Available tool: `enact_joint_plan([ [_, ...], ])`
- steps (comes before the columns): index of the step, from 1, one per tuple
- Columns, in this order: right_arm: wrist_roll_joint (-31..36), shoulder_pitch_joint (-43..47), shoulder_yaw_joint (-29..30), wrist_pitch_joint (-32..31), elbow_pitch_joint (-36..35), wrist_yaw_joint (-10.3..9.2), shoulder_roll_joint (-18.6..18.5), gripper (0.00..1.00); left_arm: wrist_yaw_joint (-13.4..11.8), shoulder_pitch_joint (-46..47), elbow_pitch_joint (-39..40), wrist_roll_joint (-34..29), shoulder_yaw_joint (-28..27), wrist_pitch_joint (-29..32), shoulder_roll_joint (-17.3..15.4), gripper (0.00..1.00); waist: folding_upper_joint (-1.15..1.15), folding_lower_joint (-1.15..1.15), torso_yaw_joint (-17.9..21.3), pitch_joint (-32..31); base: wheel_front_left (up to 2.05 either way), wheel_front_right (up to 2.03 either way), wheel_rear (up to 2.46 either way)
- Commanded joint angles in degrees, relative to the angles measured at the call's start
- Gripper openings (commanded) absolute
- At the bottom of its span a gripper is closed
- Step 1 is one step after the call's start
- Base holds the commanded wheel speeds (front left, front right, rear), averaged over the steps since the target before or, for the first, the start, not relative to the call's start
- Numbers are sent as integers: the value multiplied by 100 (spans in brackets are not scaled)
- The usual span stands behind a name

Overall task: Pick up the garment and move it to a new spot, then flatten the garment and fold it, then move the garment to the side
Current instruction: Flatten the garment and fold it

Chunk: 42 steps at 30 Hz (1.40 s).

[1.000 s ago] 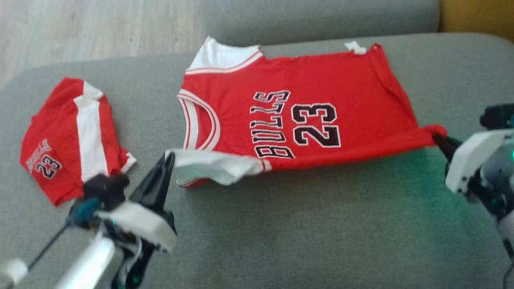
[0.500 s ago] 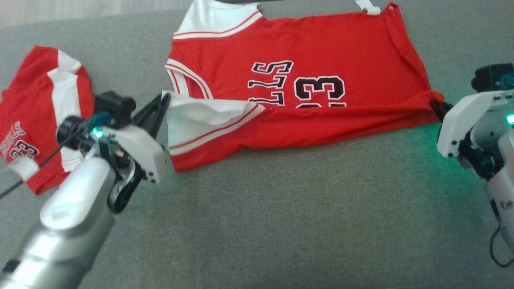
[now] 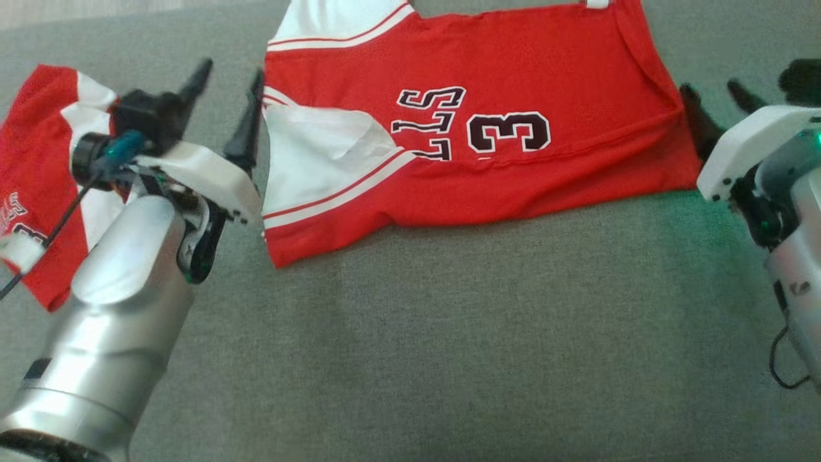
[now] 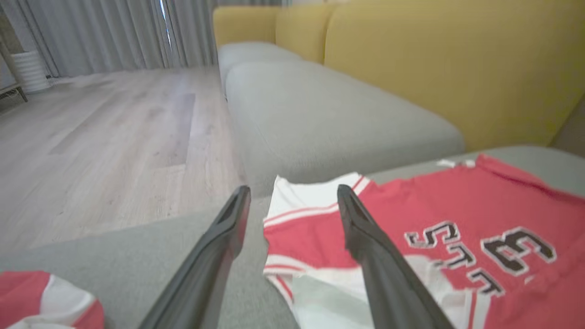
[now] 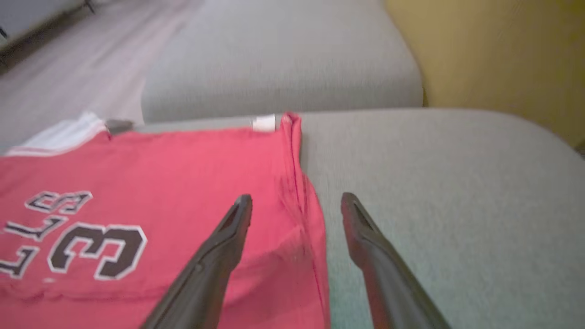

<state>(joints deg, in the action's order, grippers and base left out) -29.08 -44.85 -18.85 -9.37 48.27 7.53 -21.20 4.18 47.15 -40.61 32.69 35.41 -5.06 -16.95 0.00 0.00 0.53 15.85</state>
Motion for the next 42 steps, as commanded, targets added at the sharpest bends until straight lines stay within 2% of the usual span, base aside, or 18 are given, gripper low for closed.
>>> enact_joint_plan([
  [1,33,-132,-3,525,-182,-4,17,100,-85,301,110,180,-442,-466,-69,100,0,0,-30,-123,0,0,0],
  [5,55,19,40,1482,-395,-4,49,100,-199,30,371,473,-920,-925,122,100,0,0,-55,-396,0,0,0],
  [9,120,369,193,2124,-720,-4,109,100,-380,-677,1207,528,-1510,-988,317,100,0,0,-70,-689,0,0,0],
  [13,217,792,461,2305,-1049,-4,241,100,-495,-1492,2004,343,-1923,-991,574,100,0,0,-63,-880,0,0,0],
  [15,486,1342,806,2382,-1434,-4,423,100,-519,-2302,2596,169,-2221,-992,896,100,0,0,-58,-1032,0,0,0],
  [19,910,2184,1391,2419,-1996,-4,842,100,-498,-3180,2996,-94,-2428,-993,1199,100,0,0,-63,-1201,0,0,0],
  [23,1365,2867,1813,2426,-2476,-4,1285,100,-426,-3652,2975,-278,-2396,-993,1328,100,0,0,-49,-1275,0,0,0],
  [27,1658,3118,1955,2328,-2802,-4,1504,100,-364,-3704,2751,-371,-2255,-993,1371,100,0,0,-1,-1273,0,0,0],
  [32,1788,3088,1987,2109,-3163,-4,1608,100,-491,-3429,2152,-419,-2109,-842,1382,100,0,0,120,-1096,0,0,0],
  [42,1870,2848,1790,1930,-3465,-4,1676,100,-818,-2636,816,-399,-2153,-81,1270,100,0,0,437,-597,0,0,0],
])
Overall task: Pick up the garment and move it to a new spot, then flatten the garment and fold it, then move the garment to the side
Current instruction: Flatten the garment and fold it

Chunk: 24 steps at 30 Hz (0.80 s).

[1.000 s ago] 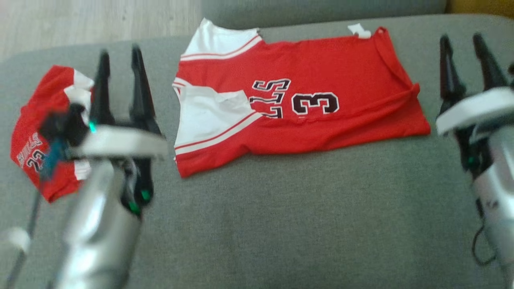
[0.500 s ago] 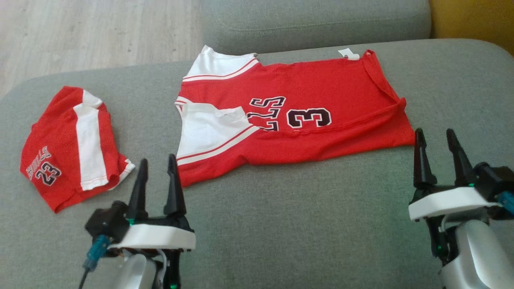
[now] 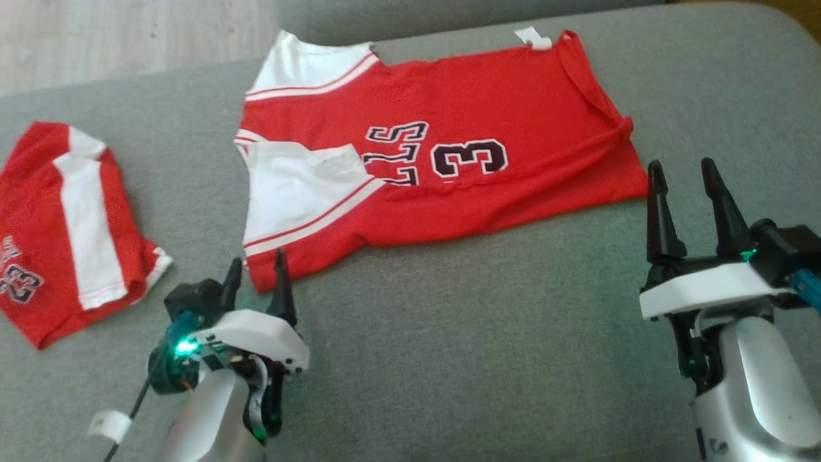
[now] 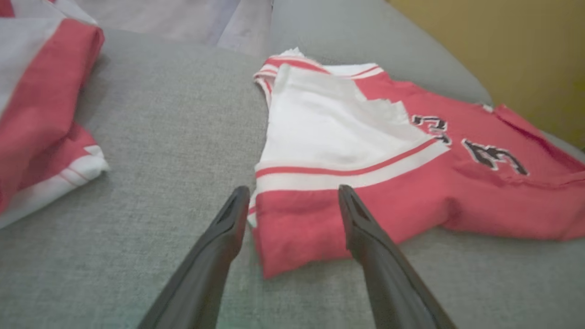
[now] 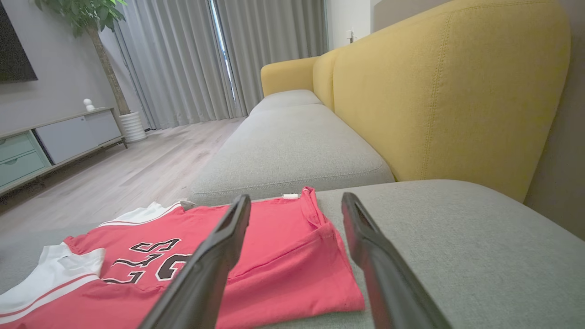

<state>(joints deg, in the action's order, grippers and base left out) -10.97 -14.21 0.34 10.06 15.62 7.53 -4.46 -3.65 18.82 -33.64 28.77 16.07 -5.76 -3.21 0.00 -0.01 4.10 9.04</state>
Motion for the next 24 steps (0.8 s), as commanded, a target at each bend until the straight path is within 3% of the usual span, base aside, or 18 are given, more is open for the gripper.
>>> enact_joint_plan([
  [1,61,-239,-150,-12,-207,-4,7,100,-103,262,-20,-7,-244,56,-125,100,0,1,110,121,0,0,0],
  [4,62,-309,-209,-3,-216,-4,20,100,-248,440,-362,-24,-283,183,-189,100,0,1,188,208,0,0,0],
  [11,58,-413,-257,27,-185,-4,41,100,-270,640,-965,-61,-160,540,-260,100,0,1,271,301,0,0,0],
  [12,56,-420,-254,27,-172,-4,43,100,-244,650,-1020,-54,-134,595,-256,82,0,1,273,300,0,0,0],
  [13,56,-424,-245,23,-155,-4,44,100,-209,658,-1056,-45,-112,616,-251,24,0,1,272,296,0,0,0],
  [14,56,-424,-245,23,-155,-4,44,100,-209,658,-1056,-45,-112,616,-251,24,0,1,272,296,0,0,0],
  [15,60,-428,-230,7,-134,-4,46,100,-174,668,-1066,-32,-105,591,-246,0,0,1,266,291,0,0,0],
  [24,382,-793,552,-929,836,-4,127,100,121,834,-321,-80,-137,-652,-226,0,0,1,-21,197,0,0,0],
])
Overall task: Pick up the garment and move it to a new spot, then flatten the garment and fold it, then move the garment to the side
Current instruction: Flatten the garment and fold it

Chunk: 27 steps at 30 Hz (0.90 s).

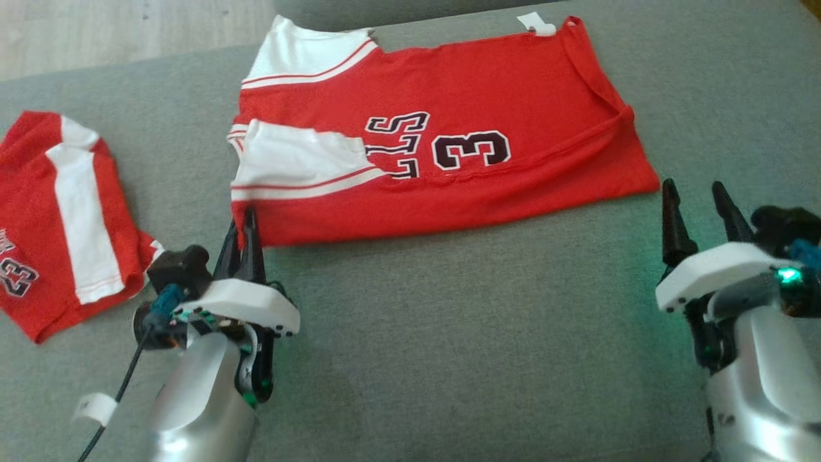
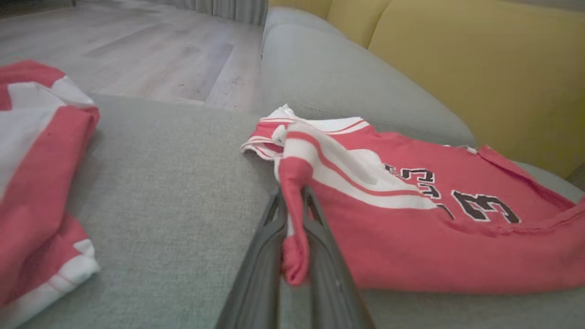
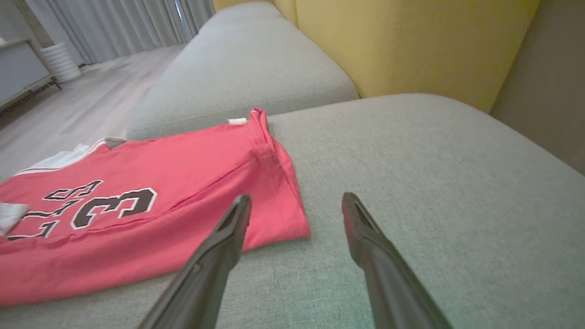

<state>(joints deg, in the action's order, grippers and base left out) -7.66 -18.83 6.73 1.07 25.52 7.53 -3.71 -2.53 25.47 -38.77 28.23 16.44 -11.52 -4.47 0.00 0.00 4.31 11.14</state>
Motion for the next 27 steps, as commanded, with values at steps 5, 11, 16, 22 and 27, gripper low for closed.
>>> enact_joint_plan([
  [5,-70,-844,342,-448,773,-4,79,100,107,176,653,-153,-33,-216,-82,0,0,0,-196,27,0,0,0],
  [11,208,-1511,775,-510,2061,-4,81,100,158,201,917,-271,204,-189,-55,0,0,0,-370,122,0,0,0],
  [16,673,-1954,1225,-436,2925,-4,82,100,156,207,1043,-305,340,-146,-28,0,0,0,-485,212,0,0,0],
  [22,1099,-2315,1481,-200,3636,-4,82,23,130,169,1068,-310,406,-108,-47,0,0,0,-555,266,0,0,0],
  [27,1629,-2389,1549,159,3666,-4,82,0,92,104,1016,-264,363,-110,-120,0,0,0,-503,182,0,0,0],
])
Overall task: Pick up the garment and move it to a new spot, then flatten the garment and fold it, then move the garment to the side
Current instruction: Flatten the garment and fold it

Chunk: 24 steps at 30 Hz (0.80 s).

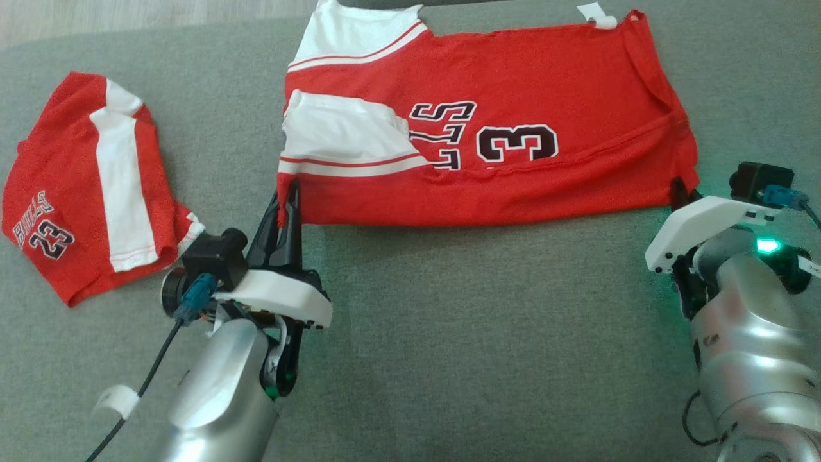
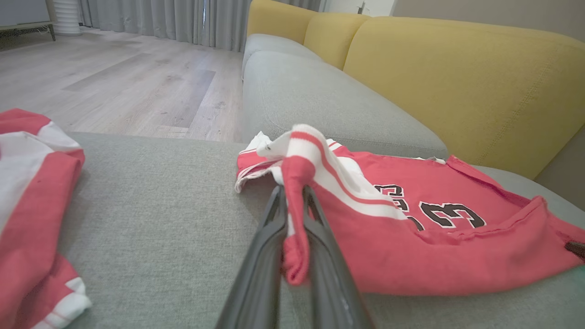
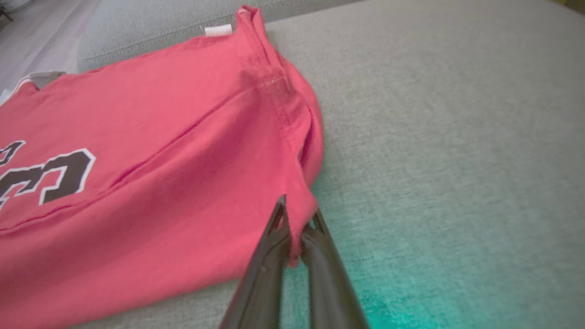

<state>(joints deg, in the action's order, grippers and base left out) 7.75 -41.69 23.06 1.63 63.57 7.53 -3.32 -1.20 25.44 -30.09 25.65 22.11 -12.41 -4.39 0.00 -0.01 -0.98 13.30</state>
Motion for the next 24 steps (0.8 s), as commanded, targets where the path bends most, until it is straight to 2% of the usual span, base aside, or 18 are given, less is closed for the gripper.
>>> enact_joint_plan([
  [1,168,-98,-66,169,-174,-4,44,0,-52,88,137,8,-222,-26,-145,0,0,1,45,-64,0,0,0],
  [7,243,2,-76,450,-336,-4,44,0,-103,-55,105,77,-303,-51,-232,0,0,1,157,-267,0,0,0],
  [13,49,359,-305,592,-607,-4,44,0,-156,-376,132,160,-346,-67,-300,0,0,1,274,-614,0,0,0],
  [24,-612,1715,-705,138,-1788,-4,44,0,-289,-1316,612,267,-267,47,-401,0,0,1,366,-1238,0,0,0],
])
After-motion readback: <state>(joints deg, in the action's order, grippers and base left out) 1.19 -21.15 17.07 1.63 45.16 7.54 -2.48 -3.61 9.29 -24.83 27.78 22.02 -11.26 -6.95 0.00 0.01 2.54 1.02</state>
